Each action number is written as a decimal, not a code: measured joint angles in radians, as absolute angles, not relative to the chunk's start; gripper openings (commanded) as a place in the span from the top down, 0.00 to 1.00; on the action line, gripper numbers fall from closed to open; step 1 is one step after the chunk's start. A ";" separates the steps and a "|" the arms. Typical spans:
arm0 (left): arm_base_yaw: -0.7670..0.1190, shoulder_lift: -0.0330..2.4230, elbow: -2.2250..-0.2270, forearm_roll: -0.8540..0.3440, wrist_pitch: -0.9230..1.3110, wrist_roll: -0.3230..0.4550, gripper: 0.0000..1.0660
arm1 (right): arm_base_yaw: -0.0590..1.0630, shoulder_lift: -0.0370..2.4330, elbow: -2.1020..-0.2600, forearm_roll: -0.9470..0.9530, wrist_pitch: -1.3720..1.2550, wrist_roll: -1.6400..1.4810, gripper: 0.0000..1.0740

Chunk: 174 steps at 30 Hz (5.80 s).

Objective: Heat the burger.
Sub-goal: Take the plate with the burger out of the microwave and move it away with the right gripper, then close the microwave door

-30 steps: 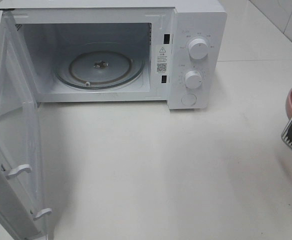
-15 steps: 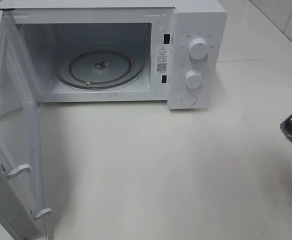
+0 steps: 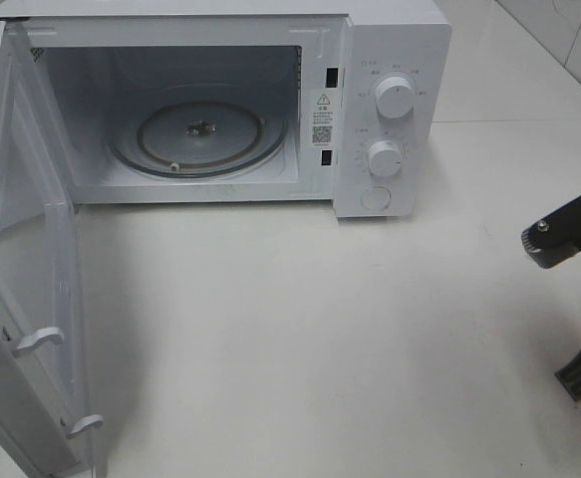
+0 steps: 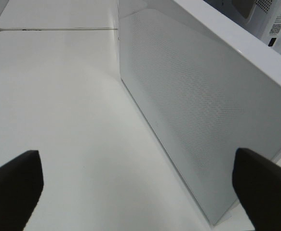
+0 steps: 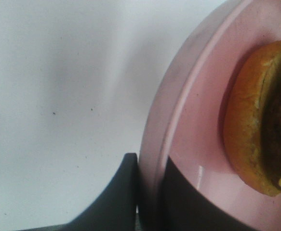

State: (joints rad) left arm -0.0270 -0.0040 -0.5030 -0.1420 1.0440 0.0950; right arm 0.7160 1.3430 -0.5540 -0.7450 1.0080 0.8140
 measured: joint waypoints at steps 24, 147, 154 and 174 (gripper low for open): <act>-0.027 -0.004 -0.503 -0.142 1.044 0.095 0.06 | 0.707 1.675 -0.573 -0.895 0.806 1.091 1.00; -0.027 -0.004 -0.503 -0.142 1.044 0.095 0.06 | 0.064 -0.004 -0.510 -0.099 1.002 0.101 0.29; -0.027 -0.004 -0.503 -0.142 1.044 0.095 0.06 | 0.064 -0.004 -0.510 -0.099 1.002 0.101 0.29; -0.027 -0.004 -0.503 -0.142 1.044 0.095 0.06 | 0.064 -0.004 -0.510 -0.099 1.002 0.101 0.29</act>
